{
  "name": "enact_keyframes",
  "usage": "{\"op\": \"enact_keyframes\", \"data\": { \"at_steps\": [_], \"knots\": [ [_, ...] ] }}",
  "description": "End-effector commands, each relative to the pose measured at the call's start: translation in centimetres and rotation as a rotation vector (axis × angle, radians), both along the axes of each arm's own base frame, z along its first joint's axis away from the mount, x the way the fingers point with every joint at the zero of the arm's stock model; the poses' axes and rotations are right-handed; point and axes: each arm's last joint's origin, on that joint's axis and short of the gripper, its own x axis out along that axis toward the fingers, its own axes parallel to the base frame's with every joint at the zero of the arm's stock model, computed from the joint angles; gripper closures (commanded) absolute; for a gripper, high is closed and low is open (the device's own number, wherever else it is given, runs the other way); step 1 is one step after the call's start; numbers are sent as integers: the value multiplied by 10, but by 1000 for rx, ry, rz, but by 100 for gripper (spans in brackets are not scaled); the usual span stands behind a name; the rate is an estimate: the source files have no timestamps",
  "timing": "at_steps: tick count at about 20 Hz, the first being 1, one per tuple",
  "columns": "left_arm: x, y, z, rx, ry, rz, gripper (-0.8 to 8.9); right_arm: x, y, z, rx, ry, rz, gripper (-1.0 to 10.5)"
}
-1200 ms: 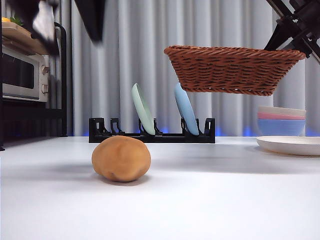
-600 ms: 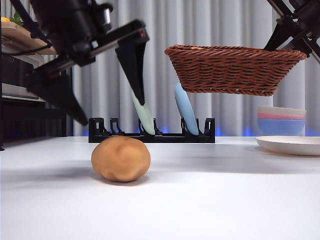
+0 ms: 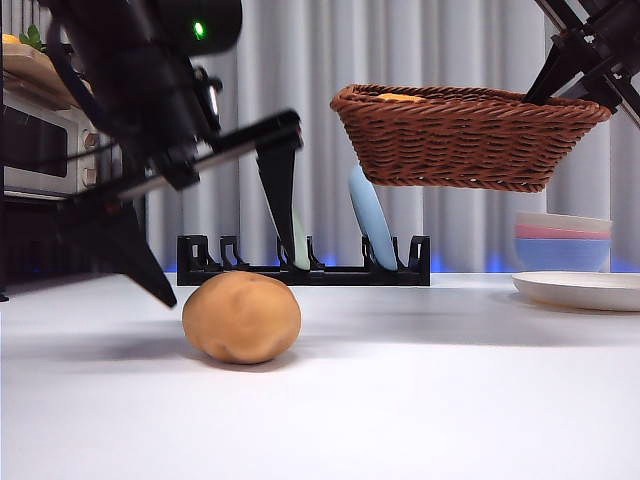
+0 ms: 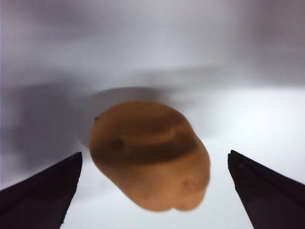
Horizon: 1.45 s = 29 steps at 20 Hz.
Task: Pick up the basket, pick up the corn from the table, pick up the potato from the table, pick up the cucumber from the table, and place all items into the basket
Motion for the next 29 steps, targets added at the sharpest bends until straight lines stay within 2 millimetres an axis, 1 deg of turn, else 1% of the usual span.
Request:
{"op": "enact_keyframes", "data": {
  "at_steps": [1,5,8,10,11,12,13,14,17,19,22,25,29],
  "knots": [
    [5,-3,-14,-5,43,52,216,1,0,6,10,-31,13,963],
    [11,-8,-27,-16,62,60,215,1,1,6,10,-31,13,963],
    [15,-10,-39,6,80,61,217,1,1,6,10,-31,13,964],
    [16,-10,-45,34,85,60,243,0,1,6,10,-30,13,963],
    [16,-10,-46,40,84,45,316,0,0,6,10,-30,13,963],
    [16,-10,-46,46,72,16,462,0,0,6,10,-30,13,963],
    [16,-11,-46,54,57,-20,650,0,1,6,10,-30,13,963],
    [16,-11,-45,59,45,-47,811,0,1,6,10,-29,13,963],
    [14,-10,-41,72,24,-107,822,0,1,5,10,-25,13,963],
    [12,-6,-33,77,-2,-142,822,0,1,5,9,-20,12,963],
    [7,5,-5,60,-86,-182,822,-1,1,4,2,-17,16,964],
    [-7,18,33,9,-196,-203,822,-1,5,4,-3,-11,25,963],
    [-42,43,94,-82,-377,-252,822,-3,16,2,-13,2,51,964]
  ]
}}
